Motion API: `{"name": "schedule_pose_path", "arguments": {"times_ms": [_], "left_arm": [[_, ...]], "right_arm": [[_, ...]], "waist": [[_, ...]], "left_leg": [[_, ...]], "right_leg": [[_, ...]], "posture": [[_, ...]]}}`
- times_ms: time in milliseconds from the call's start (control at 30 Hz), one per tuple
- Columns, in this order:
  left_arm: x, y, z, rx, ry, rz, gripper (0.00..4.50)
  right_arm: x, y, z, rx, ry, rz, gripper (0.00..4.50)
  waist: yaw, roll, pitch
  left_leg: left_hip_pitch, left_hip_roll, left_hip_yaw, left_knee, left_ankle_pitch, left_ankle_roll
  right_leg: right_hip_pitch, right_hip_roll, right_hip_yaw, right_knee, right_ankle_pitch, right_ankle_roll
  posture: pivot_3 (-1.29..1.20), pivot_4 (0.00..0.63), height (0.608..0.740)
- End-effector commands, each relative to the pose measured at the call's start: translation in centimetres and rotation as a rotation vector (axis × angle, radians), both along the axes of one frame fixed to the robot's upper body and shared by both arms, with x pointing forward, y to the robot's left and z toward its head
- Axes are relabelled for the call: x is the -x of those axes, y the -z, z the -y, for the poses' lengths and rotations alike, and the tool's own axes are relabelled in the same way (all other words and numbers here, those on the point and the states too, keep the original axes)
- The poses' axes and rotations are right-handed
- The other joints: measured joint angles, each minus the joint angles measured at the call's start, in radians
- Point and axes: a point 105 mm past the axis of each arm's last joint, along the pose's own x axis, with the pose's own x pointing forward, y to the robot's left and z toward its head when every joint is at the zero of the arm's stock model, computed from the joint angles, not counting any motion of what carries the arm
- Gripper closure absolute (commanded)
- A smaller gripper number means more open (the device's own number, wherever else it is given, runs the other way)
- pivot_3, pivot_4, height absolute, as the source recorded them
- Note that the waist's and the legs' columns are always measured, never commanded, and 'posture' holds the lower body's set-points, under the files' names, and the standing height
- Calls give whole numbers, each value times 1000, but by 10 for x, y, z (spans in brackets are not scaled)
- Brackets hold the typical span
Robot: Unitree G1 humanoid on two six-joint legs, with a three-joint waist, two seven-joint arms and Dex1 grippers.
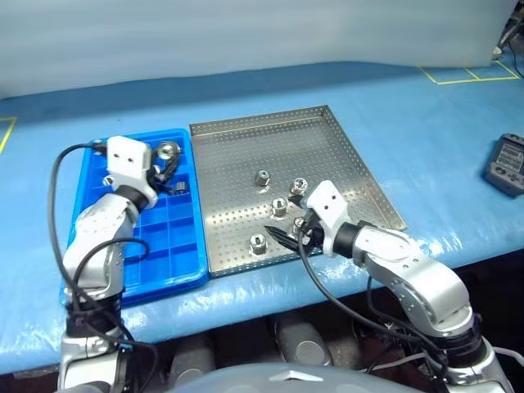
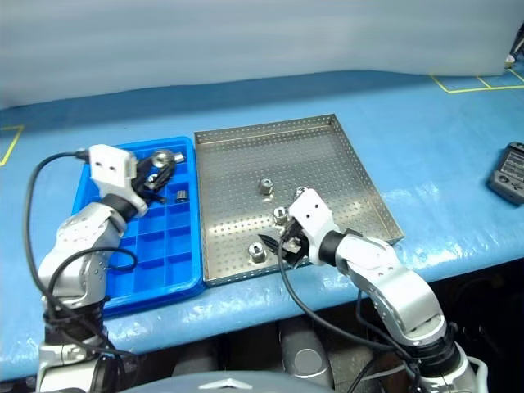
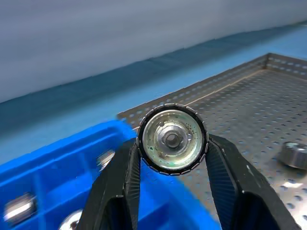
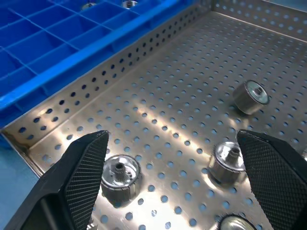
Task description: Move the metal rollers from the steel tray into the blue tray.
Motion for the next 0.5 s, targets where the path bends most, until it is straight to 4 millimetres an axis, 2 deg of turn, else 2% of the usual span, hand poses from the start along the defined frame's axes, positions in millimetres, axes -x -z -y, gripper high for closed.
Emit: {"name": "schedule_pose_path", "arguments": {"times_ms": [33,233,500], "left_arm": [[18,-8,-24,-9,-159,43,2842],[40,24,-50,-8,-338,-55,2842],[47,54,-55,15,-380,-172,2842]], "right_arm": [[3,-8,-13,-22,-72,35,0],[2,-8,-17,-11,-116,35,0],[4,-6,-16,-5,-112,33,0]], "waist": [[17,0,0],[66,0,0],[83,-1,0]], "left_leg": [[0,0,0,0,0,0],[0,0,0,0,0,0],[0,0,0,3,0,0]], "right_leg": [[0,0,0,0,0,0],[0,0,0,0,0,0],[1,0,-1,0,0,-1]], "posture": [[-63,150,740],[-48,150,740],[-63,150,740]]}}
